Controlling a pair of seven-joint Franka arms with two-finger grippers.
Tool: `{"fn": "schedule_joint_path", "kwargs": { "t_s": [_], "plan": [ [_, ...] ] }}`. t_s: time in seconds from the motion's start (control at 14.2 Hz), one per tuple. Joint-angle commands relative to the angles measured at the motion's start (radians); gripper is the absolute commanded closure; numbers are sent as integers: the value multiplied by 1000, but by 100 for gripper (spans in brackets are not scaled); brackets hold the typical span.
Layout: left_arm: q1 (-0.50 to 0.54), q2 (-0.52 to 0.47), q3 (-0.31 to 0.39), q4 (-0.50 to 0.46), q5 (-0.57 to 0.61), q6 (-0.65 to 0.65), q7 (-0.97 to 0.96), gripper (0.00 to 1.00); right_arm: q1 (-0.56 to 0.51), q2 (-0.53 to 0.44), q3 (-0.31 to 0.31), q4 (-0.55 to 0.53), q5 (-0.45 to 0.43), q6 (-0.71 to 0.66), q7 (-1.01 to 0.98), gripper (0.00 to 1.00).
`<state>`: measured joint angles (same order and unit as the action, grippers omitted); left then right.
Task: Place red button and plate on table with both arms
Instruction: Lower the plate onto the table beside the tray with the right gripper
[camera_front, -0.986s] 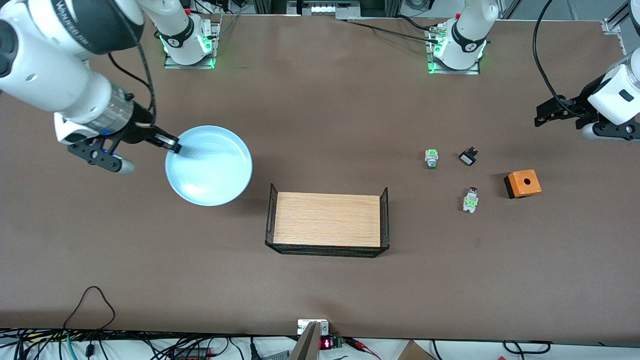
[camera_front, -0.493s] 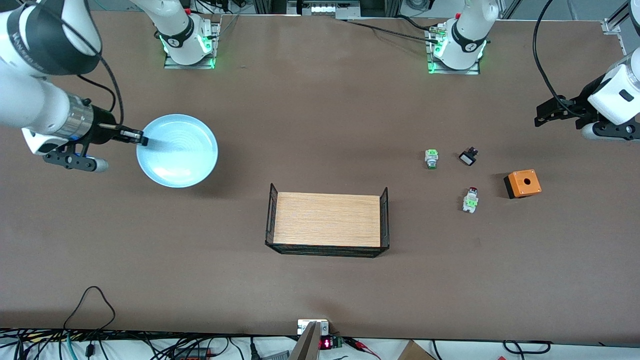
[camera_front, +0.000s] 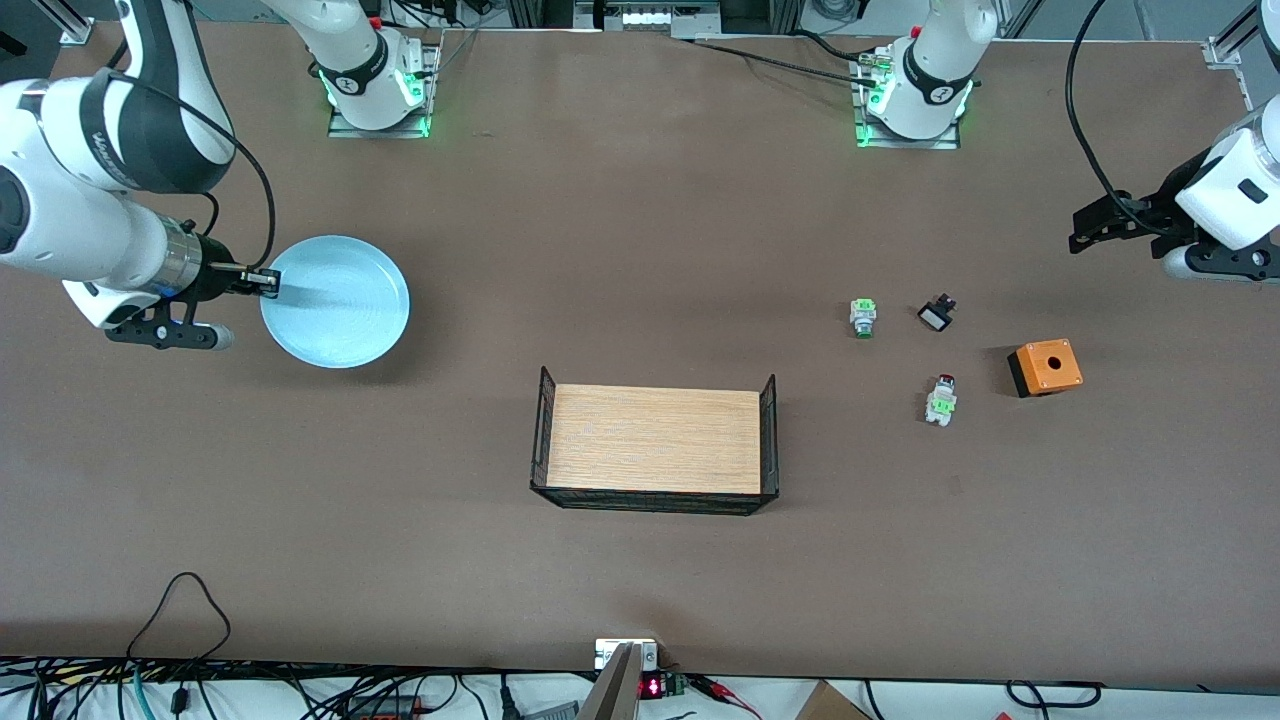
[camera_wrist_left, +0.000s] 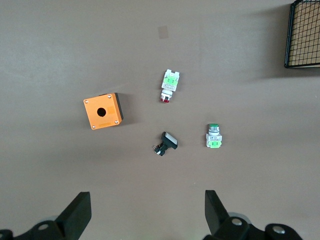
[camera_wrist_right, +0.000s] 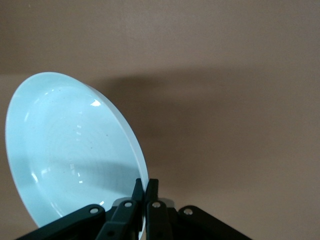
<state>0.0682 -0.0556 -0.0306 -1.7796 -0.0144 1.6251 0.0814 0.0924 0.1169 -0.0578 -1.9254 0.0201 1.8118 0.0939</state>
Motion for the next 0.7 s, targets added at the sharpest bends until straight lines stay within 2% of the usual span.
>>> {"fn": "schedule_joint_path", "kwargs": {
  "t_s": [0.0,0.63],
  "plan": [
    [4,8,0,19,-13,-17,0,0,-45,-33,9,-81,-15,70,-83,100],
    [4,7,0,19,-13,-17,0,0,-121,-36,10,-336,-17,408,-262,100]
  ]
}}
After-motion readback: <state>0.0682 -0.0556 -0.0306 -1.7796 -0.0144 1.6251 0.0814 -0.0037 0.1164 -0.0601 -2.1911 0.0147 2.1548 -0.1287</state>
